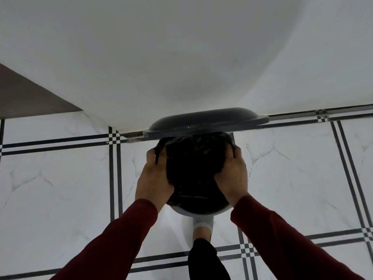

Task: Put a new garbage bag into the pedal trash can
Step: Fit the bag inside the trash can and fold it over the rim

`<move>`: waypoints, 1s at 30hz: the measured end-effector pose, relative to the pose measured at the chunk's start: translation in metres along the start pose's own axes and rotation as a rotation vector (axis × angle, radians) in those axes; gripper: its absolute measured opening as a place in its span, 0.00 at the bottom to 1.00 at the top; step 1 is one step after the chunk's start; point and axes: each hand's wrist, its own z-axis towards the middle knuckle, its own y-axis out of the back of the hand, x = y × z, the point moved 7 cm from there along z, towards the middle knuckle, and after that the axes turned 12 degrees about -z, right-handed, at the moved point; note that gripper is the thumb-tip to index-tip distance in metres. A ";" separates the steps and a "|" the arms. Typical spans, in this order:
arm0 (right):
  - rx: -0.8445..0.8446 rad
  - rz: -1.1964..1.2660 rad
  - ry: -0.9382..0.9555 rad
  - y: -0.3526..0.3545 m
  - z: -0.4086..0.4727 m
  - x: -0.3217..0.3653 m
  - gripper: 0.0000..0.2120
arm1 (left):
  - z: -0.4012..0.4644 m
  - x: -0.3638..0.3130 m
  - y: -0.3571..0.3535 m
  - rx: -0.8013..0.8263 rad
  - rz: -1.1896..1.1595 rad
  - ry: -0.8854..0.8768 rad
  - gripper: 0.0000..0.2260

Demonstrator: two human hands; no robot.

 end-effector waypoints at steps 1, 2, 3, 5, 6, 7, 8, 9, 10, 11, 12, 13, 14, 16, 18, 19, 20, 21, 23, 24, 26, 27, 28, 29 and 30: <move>0.023 -0.057 -0.009 0.001 -0.001 -0.004 0.36 | 0.001 -0.002 -0.006 0.056 0.026 -0.025 0.42; 0.090 -0.093 0.009 -0.001 -0.002 -0.008 0.36 | 0.002 -0.002 -0.010 0.099 0.053 -0.039 0.42; 0.151 -0.107 0.007 -0.001 -0.003 -0.014 0.37 | 0.004 -0.001 -0.012 0.123 0.074 -0.033 0.41; 0.130 -0.123 -0.054 0.013 0.002 -0.028 0.36 | 0.013 0.007 -0.011 0.138 0.100 0.047 0.40; 0.085 -0.150 -0.064 0.022 0.008 -0.033 0.35 | 0.019 0.011 -0.010 0.150 0.108 0.094 0.41; 0.062 -0.190 -0.048 0.029 0.015 -0.034 0.35 | 0.026 0.013 -0.009 0.168 0.117 0.127 0.42; 0.067 -0.235 -0.014 0.032 0.023 -0.033 0.36 | 0.034 0.013 -0.008 0.189 0.127 0.141 0.43; 0.090 -0.272 0.028 0.031 0.033 -0.031 0.37 | 0.043 0.012 -0.007 0.207 0.135 0.142 0.45; 0.120 -0.288 0.062 0.030 0.045 -0.029 0.38 | 0.053 0.011 -0.007 0.223 0.142 0.136 0.46; 0.160 -0.282 0.070 0.028 0.058 -0.029 0.38 | 0.063 0.009 -0.007 0.241 0.146 0.137 0.45; 0.206 -0.266 0.059 0.028 0.070 -0.031 0.38 | 0.071 0.008 -0.009 0.262 0.145 0.149 0.44; 0.262 -0.257 0.040 0.023 0.082 -0.036 0.36 | 0.078 0.008 -0.011 0.284 0.140 0.169 0.42; 0.328 -0.272 0.018 0.017 0.089 -0.041 0.33 | 0.083 0.009 -0.014 0.303 0.134 0.191 0.40; 0.460 -0.315 -0.054 0.005 0.093 -0.053 0.27 | 0.086 0.012 -0.020 0.335 0.098 0.229 0.38; 0.512 -0.216 -0.183 -0.002 0.088 -0.064 0.21 | 0.085 0.021 -0.024 0.340 0.011 0.258 0.37; 0.515 -0.095 -0.268 -0.005 0.086 -0.070 0.17 | 0.084 0.026 -0.026 0.333 -0.047 0.271 0.37; 0.506 0.044 -0.350 -0.006 0.083 -0.077 0.12 | 0.083 0.031 -0.027 0.317 -0.125 0.279 0.37; 0.494 0.164 -0.425 -0.007 0.079 -0.085 0.08 | 0.082 0.034 -0.027 0.297 -0.211 0.281 0.37; 0.441 0.377 -0.558 -0.007 0.068 -0.100 0.04 | 0.078 0.041 -0.025 0.287 -0.384 0.290 0.37; 0.421 0.490 -0.613 -0.010 0.062 -0.106 0.04 | 0.075 0.045 -0.024 0.307 -0.480 0.318 0.39; 0.410 0.657 -0.706 -0.018 0.051 -0.119 0.10 | 0.067 0.053 -0.024 0.369 -0.695 0.430 0.43; 0.414 0.711 -0.737 -0.021 0.047 -0.120 0.12 | 0.063 0.056 -0.025 0.403 -0.778 0.476 0.43; 0.428 0.733 -0.756 -0.022 0.044 -0.121 0.12 | 0.062 0.059 -0.025 0.427 -0.808 0.502 0.43; 0.427 0.740 -0.777 -0.022 0.041 -0.122 0.09 | 0.062 0.061 -0.026 0.447 -0.802 0.506 0.43; 0.411 0.736 -0.781 -0.020 0.039 -0.121 0.08 | 0.063 0.063 -0.025 0.456 -0.778 0.508 0.42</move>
